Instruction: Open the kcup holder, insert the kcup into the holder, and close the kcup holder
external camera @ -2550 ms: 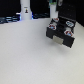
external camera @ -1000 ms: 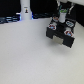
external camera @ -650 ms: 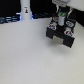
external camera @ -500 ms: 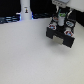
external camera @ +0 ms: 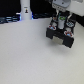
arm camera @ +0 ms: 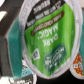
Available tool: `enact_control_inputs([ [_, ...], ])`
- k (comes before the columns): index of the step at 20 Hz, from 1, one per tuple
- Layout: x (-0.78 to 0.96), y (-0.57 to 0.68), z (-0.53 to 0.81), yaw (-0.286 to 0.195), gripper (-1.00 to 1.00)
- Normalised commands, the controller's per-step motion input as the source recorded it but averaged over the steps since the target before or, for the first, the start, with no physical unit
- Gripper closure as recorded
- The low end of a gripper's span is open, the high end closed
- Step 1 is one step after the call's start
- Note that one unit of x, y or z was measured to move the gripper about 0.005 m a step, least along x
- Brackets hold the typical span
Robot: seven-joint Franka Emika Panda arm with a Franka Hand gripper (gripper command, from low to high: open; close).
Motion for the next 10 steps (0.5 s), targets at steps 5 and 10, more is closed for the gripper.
enact_control_inputs([
  [5, -0.01, 0.22, 0.41, -0.008, 1.00],
  [10, -0.01, -0.01, -0.10, 0.001, 1.00],
])
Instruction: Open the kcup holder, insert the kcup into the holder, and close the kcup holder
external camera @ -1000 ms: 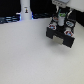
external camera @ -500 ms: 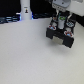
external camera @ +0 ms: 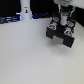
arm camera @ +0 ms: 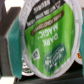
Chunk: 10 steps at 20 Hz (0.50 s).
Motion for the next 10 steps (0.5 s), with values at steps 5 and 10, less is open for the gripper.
enact_control_inputs([
  [5, 0.02, -0.06, -0.15, -0.009, 1.00],
  [10, 0.01, -0.08, -0.09, -0.016, 1.00],
])
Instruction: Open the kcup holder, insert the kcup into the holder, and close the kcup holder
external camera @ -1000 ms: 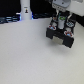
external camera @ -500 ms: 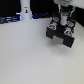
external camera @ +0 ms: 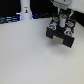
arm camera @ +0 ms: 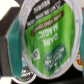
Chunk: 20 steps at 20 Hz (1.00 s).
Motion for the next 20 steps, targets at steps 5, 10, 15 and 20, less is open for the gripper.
enact_control_inputs([
  [5, 0.02, -0.07, -0.16, -0.006, 1.00],
  [10, -0.01, -0.05, -0.18, -0.006, 1.00],
  [15, 0.02, 0.00, -0.24, 0.003, 1.00],
  [20, 0.07, 0.11, -0.16, 0.016, 1.00],
])
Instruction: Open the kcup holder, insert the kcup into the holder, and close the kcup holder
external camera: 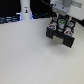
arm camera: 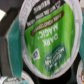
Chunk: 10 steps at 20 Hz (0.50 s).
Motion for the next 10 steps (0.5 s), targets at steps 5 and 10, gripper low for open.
enact_control_inputs([
  [5, 0.09, 0.14, 0.07, 0.051, 1.00],
  [10, 0.13, 0.05, 0.35, 0.067, -1.00],
])
